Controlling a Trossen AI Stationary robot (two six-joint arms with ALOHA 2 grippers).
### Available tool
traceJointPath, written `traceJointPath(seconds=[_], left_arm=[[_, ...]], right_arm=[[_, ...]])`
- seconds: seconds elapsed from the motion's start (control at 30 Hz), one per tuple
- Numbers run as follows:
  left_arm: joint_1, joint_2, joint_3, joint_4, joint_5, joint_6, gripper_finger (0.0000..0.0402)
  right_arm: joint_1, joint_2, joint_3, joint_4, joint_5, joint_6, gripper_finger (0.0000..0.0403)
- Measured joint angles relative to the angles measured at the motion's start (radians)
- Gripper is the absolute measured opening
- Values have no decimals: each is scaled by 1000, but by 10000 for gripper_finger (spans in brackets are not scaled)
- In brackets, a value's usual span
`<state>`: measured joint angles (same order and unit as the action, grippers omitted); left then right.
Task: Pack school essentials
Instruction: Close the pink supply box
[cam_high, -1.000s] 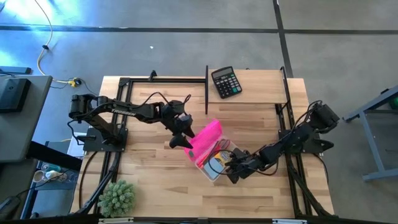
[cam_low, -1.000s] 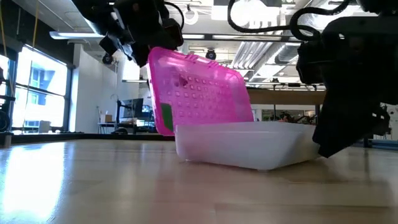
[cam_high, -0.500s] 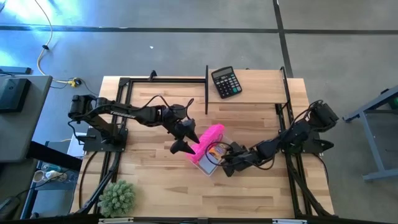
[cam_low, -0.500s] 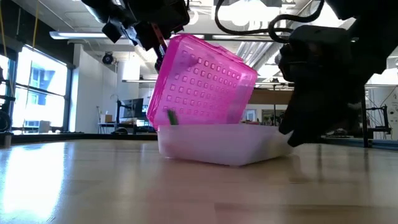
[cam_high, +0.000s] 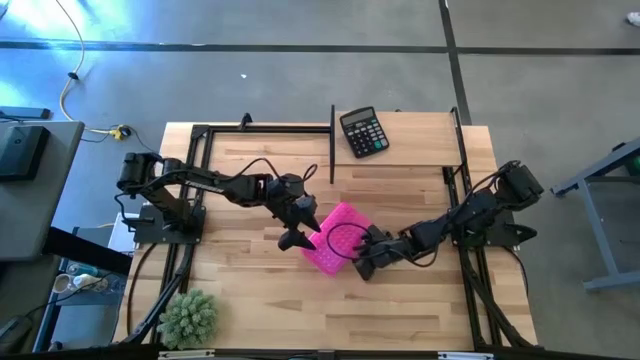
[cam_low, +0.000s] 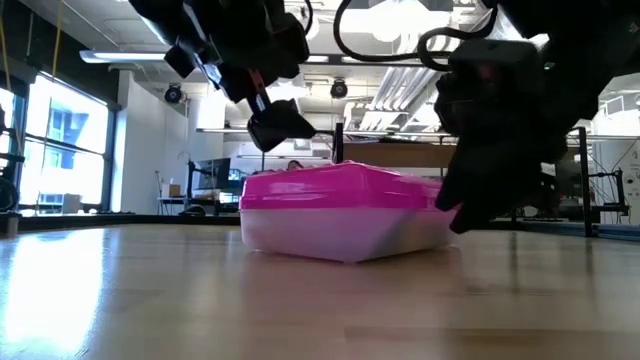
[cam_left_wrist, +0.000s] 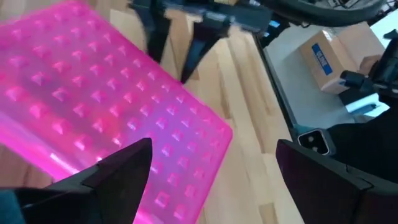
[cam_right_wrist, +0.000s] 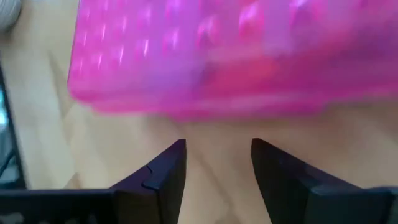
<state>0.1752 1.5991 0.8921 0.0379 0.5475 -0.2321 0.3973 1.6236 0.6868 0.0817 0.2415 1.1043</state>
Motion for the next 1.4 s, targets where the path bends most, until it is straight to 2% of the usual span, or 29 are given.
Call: traceJointPath(seconds=[0.13, 0.27, 0.4, 0.6, 0.8, 1.13, 1.4], left_arm=[[2, 1, 0, -15, -2, 0, 330], [2, 1, 0, -27, -2, 0, 330], [7, 1, 0, -64, -2, 0, 330], [28, -10, 0, -133, -17, 0, 330], [28, -39, 0, -204, -128, 10, 330], [24, -84, -1, -309, -249, 16, 330], [-9, -86, 0, -304, -250, 0, 330]], right_arm=[[9, -1, 0, 5, -106, 20, 172], [29, -29, 0, 17, -130, -3, 172], [41, -79, 0, 57, -91, -60, 172], [-14, -149, 25, 51, 42, -274, 172], [-98, -138, 100, -37, 31, -467, 172], [-125, -98, 113, -158, -10, -442, 172], [-129, -28, 119, -167, -10, -376, 172]])
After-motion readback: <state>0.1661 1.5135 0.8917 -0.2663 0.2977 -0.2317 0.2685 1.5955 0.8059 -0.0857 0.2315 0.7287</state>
